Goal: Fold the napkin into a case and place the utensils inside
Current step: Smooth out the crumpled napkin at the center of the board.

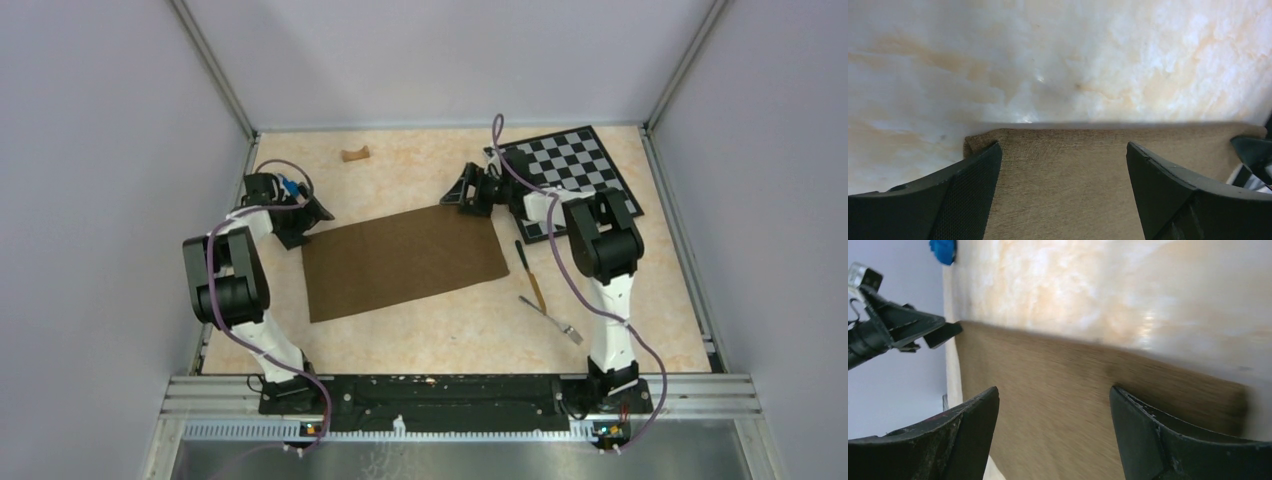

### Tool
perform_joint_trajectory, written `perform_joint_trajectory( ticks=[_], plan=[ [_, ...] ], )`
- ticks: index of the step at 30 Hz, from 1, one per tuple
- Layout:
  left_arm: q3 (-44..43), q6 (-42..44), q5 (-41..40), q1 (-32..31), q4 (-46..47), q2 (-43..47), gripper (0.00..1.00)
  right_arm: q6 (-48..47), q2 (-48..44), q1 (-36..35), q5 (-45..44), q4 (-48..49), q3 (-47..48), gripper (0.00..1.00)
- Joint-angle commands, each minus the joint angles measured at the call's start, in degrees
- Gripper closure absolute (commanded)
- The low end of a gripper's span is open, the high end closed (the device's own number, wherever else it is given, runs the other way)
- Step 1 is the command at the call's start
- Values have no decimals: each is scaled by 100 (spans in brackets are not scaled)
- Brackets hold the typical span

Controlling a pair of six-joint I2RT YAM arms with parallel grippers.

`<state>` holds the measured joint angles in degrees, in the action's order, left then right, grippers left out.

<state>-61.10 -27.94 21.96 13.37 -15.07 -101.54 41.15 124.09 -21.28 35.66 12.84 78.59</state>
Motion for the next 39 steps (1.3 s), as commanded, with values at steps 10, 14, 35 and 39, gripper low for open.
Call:
perform_joint_trajectory(
  ticks=[10, 14, 35, 39],
  plan=[
    [-390, 271, -6, -938, -254, 597, 1, -269, -664, -451, -432, -261, 214, 19],
    [-181, -517, 933, -1110, 735, 403, 1, 370, -162, -860, -172, 375, 548, 19],
    [-676, 106, 463, -494, 127, -381, 1, -166, 175, -37, -316, -61, 399, 25],
    [-842, 254, 688, -498, -112, -40, 1, -115, -122, -57, -103, -84, 490, 24]
  ],
)
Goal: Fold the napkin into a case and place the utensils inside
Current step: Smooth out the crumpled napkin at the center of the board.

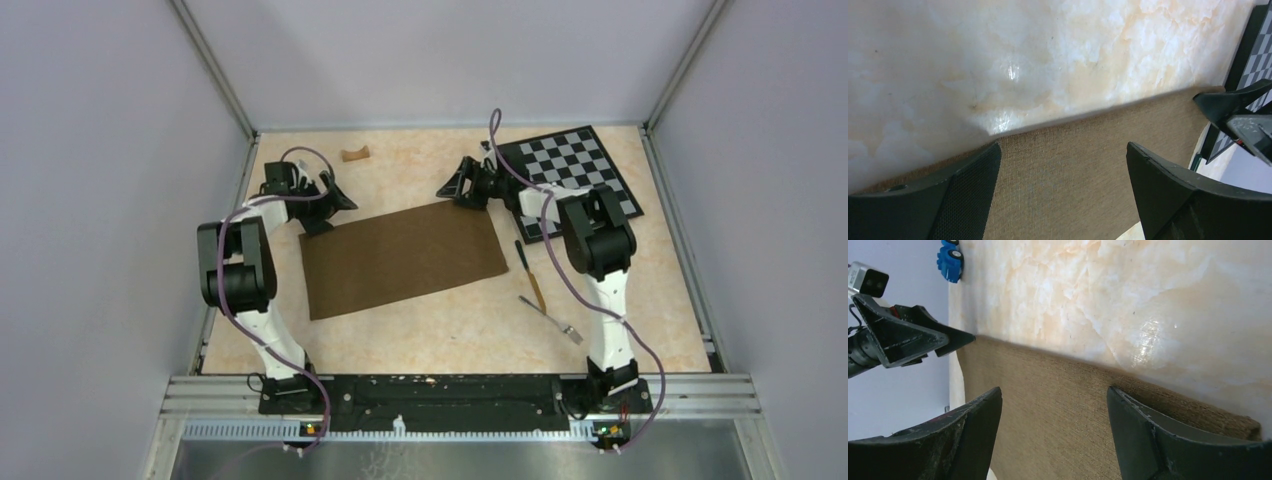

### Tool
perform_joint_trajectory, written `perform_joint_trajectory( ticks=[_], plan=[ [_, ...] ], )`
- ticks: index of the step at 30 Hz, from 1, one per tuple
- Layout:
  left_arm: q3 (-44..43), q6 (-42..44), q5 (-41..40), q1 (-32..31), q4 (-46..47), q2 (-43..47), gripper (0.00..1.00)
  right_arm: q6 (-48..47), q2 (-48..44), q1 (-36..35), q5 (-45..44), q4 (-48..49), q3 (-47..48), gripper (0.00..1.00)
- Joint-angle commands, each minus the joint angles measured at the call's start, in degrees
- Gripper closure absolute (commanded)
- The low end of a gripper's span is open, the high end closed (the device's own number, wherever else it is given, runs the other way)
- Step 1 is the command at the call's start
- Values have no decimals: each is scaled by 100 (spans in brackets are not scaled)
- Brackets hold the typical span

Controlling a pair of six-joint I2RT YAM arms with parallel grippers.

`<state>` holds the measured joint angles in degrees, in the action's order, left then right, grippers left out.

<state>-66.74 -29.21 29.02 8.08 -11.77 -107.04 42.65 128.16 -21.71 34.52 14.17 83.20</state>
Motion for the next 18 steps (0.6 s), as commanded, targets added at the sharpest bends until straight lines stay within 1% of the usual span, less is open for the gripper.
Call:
perform_joint_trajectory(
  ticks=[1, 4, 6, 11, 15, 18],
  plan=[
    [-293, 428, -87, 45, -491, 556, 1, -103, -534, -31, 129, -63, 27, 24],
    [-280, 442, -333, 235, -729, 536, 1, 365, -354, -38, 471, 429, 12, 24],
    [-180, 441, -358, 397, -776, 496, 1, 401, -208, 9, 512, 461, 37, 24],
    [203, 491, -780, 670, -695, 385, 1, 256, 29, 348, 452, 503, -145, 24],
    [195, 589, -1147, 769, -821, 154, 1, -336, 120, 508, 257, -69, -58, 24],
    [172, 686, -1342, 749, -877, 302, 1, -958, 31, 506, 1, -1032, 263, 24]
  ],
)
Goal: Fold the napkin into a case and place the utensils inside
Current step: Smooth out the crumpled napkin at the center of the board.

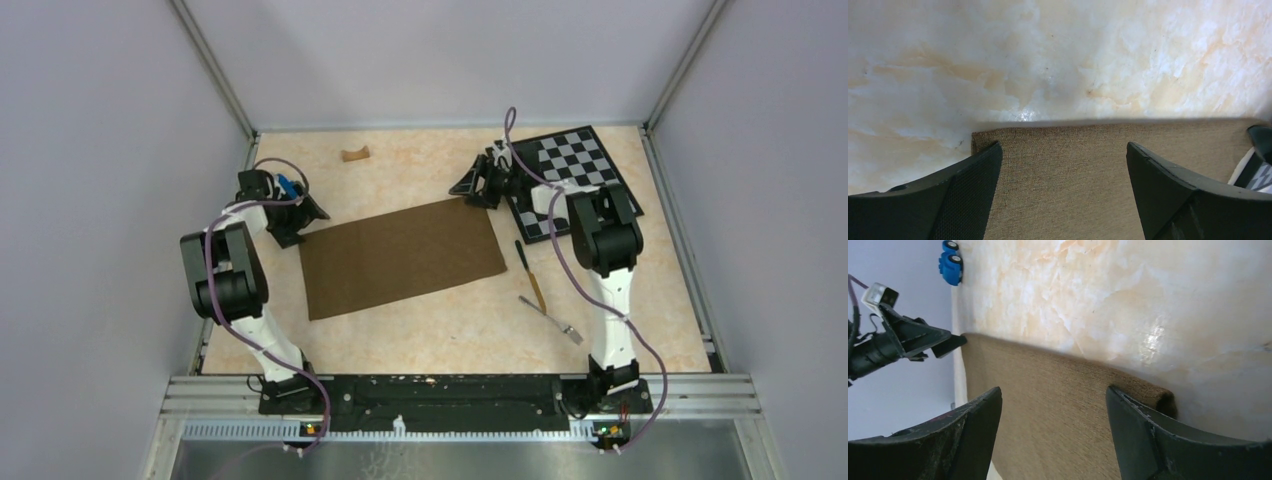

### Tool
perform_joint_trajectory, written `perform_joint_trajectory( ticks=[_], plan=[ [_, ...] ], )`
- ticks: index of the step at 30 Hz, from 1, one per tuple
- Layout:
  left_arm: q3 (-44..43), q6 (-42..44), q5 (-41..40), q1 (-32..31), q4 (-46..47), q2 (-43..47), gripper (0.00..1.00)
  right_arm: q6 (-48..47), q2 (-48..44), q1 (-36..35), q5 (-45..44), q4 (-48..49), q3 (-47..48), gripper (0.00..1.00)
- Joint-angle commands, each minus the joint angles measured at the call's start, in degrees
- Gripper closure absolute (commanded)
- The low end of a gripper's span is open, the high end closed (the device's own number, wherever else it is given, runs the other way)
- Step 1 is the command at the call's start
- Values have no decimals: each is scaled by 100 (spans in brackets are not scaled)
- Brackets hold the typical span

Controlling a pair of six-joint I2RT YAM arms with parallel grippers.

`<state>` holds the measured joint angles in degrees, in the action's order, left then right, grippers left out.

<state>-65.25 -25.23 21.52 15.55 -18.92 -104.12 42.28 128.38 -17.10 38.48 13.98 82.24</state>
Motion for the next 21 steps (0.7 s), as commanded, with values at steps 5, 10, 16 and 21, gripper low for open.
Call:
perform_joint_trajectory(
  ticks=[5, 10, 16, 21],
  plan=[
    [-94, 518, -853, -438, -319, 680, 1, -1671, -969, -293, -1177, -2711, 814, 22],
    [-99, 661, -282, -716, -97, 1191, 1, -2129, -1322, -702, -1818, -4803, 1337, 20],
    [-29, 945, -154, -991, 27, 1820, 1, -2727, -1844, -786, -2715, -5639, 856, 17],
    [118, 1046, -155, -1248, 120, 2293, 1, -3057, -1327, -779, -3067, -6290, 1223, 23]
  ],
)
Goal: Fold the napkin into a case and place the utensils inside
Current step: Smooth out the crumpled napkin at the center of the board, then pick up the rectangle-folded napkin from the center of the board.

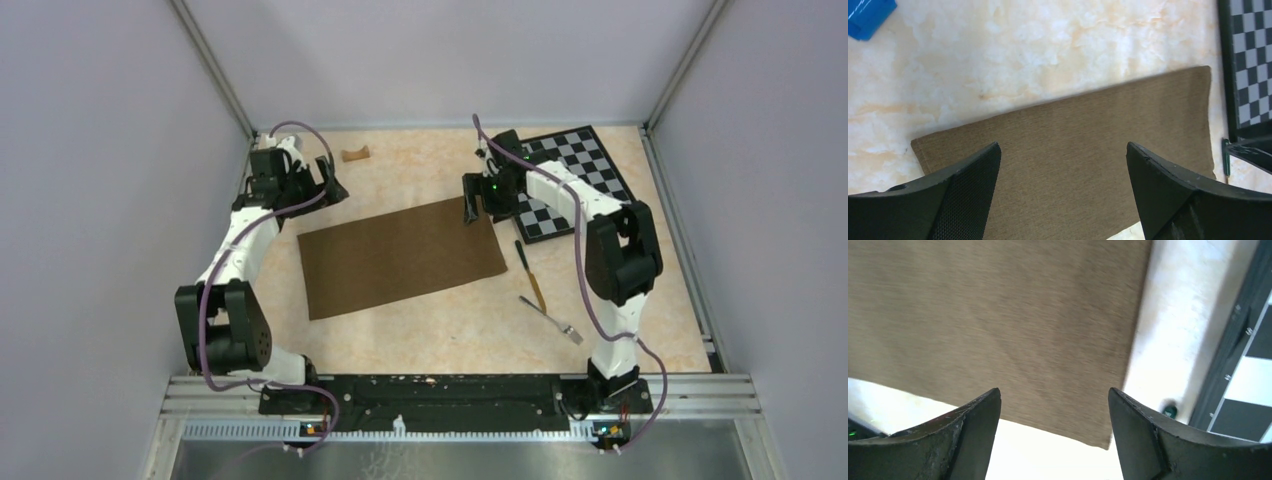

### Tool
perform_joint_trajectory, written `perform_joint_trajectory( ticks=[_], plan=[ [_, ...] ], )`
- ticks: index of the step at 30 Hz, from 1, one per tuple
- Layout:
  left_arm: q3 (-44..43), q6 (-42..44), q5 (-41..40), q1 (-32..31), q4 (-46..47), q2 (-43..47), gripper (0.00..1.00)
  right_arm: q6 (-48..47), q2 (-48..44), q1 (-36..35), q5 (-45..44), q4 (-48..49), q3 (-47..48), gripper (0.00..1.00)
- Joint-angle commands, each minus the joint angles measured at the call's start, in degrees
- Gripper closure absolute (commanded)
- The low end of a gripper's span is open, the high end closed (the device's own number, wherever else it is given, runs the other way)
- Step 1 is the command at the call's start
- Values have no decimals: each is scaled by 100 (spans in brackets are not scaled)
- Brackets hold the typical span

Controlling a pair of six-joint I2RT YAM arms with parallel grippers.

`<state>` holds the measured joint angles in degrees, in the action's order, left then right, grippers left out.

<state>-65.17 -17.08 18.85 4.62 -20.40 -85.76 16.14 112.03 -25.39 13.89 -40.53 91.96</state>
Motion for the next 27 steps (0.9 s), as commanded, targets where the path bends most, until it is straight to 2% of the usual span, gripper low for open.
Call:
perform_joint_trajectory(
  ticks=[1, 7, 12, 14, 22, 27],
  plan=[
    [110, 246, 92, -215, 256, 511, 1, -451, 495, 61, -667, -950, 379, 23],
    [92, 359, 104, -366, 219, 756, 1, -564, 1234, 66, -972, -1597, 1325, 24],
    [92, 344, 268, -383, 230, 866, 1, -495, 1493, 56, -1004, -1685, 1521, 34],
    [96, 337, 318, -385, 237, 891, 1, -474, 1567, 52, -1057, -1698, 1500, 38],
    [107, 336, 300, -385, 247, 984, 1, -300, 1745, -194, -1470, -1451, 1181, 40],
    [109, 346, 258, -383, 251, 999, 1, -203, 1912, -251, -1604, -1325, 1077, 49]
  ],
)
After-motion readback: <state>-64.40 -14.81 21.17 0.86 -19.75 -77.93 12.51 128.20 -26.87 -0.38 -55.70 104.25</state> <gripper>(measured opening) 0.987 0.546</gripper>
